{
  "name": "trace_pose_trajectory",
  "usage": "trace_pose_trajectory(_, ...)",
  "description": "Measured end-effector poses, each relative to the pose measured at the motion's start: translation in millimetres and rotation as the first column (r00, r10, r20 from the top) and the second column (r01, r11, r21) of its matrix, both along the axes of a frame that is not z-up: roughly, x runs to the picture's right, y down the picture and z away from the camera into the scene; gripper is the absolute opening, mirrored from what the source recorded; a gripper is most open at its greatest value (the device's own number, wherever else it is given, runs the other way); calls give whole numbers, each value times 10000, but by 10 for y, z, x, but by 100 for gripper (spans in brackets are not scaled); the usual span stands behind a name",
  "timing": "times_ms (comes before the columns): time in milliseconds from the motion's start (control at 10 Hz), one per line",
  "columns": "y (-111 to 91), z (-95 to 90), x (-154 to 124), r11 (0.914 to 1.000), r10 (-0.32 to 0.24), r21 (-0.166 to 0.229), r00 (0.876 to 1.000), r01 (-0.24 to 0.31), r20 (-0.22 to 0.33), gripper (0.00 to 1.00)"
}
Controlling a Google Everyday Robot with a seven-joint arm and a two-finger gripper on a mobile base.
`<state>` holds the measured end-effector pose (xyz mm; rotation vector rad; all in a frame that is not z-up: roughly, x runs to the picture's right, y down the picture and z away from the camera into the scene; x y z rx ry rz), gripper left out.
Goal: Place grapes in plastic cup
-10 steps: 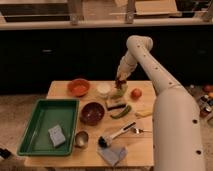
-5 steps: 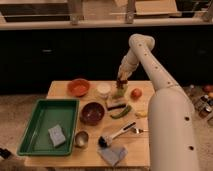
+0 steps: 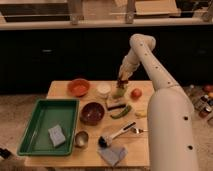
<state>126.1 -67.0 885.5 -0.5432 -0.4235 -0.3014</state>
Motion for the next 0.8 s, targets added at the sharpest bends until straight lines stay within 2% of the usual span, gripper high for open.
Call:
trace_pose_trajectory(100,0,6,14,10000,22,8,10000,-22,-47,77)
trace_pose_trajectory(200,-12,6,18,10000,39,29,10000,-39,-68,80)
trace_pose_trajectory(800,-38,17,54,9998,133,160,9996,-129,-236,80)
